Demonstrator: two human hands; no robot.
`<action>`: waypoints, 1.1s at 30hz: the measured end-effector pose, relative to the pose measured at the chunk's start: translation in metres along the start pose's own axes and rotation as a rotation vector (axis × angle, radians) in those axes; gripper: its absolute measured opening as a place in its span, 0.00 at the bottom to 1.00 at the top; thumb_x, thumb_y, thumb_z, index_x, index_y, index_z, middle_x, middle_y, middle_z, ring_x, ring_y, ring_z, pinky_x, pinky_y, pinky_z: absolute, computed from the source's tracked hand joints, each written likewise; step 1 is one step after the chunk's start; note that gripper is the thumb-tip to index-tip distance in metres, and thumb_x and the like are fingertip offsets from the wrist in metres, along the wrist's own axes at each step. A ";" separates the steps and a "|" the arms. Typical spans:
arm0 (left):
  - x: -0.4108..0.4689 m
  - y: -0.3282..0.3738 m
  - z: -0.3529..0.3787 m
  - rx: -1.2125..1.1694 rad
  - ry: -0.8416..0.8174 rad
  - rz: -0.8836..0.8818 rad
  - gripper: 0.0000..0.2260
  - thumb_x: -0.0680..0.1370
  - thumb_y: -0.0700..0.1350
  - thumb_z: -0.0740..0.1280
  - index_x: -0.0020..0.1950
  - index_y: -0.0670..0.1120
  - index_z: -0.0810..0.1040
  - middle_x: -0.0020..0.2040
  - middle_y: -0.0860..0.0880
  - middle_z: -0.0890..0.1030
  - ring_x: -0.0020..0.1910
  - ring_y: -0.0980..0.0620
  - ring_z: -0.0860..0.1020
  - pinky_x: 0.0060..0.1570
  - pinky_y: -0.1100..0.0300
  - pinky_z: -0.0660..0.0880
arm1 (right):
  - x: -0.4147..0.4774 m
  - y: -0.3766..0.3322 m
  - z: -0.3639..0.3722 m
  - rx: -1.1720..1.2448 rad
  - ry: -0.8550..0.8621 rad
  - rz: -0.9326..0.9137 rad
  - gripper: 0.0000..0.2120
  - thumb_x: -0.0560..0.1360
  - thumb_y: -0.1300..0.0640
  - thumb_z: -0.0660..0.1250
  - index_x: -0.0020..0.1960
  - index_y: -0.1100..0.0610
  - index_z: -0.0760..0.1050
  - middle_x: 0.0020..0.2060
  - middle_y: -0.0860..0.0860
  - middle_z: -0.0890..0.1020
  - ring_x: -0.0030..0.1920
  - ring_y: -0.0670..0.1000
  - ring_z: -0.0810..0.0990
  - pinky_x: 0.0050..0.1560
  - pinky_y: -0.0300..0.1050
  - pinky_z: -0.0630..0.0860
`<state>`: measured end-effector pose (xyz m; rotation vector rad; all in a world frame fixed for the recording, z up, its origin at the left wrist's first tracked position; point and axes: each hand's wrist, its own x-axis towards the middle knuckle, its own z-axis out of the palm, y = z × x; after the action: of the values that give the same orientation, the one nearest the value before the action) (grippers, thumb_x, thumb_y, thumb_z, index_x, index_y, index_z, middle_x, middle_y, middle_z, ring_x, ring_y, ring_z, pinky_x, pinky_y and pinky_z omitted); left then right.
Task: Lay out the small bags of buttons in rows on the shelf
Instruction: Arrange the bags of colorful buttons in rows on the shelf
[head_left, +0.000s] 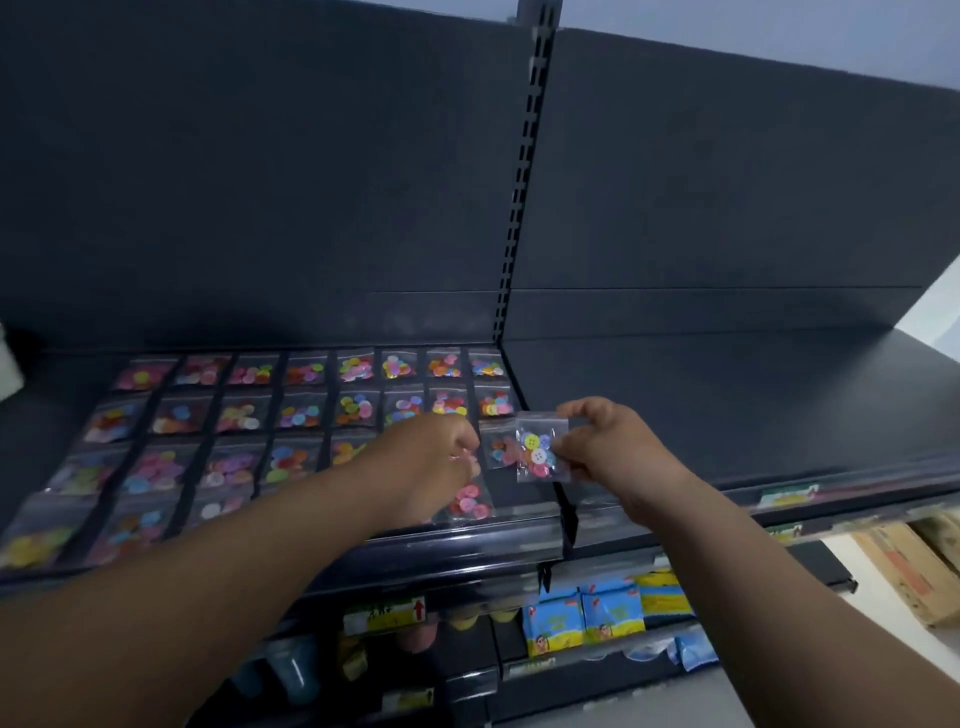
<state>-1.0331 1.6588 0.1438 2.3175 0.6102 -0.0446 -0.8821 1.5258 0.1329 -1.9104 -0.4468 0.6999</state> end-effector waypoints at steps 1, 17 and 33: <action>0.001 0.000 0.005 0.060 -0.004 0.008 0.16 0.81 0.48 0.61 0.68 0.49 0.71 0.67 0.49 0.73 0.62 0.52 0.73 0.56 0.61 0.69 | 0.006 0.005 -0.001 -0.031 0.000 0.002 0.13 0.73 0.65 0.68 0.57 0.57 0.74 0.36 0.54 0.80 0.28 0.46 0.78 0.33 0.39 0.77; 0.007 -0.017 0.051 0.476 -0.129 0.031 0.23 0.81 0.52 0.58 0.75 0.50 0.61 0.76 0.52 0.56 0.75 0.50 0.53 0.73 0.52 0.50 | 0.034 0.042 0.016 -0.242 -0.166 -0.109 0.11 0.74 0.66 0.66 0.54 0.56 0.75 0.31 0.51 0.79 0.29 0.46 0.75 0.32 0.40 0.72; 0.008 -0.016 0.050 0.461 -0.138 0.046 0.25 0.80 0.53 0.60 0.76 0.50 0.60 0.76 0.53 0.57 0.75 0.51 0.54 0.73 0.53 0.49 | 0.026 0.044 0.014 -0.685 -0.092 -0.319 0.26 0.71 0.59 0.72 0.67 0.51 0.68 0.58 0.50 0.71 0.49 0.49 0.75 0.51 0.41 0.74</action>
<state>-1.0260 1.6387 0.0951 2.7417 0.5156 -0.3538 -0.8713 1.5323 0.0814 -2.3584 -1.1340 0.4492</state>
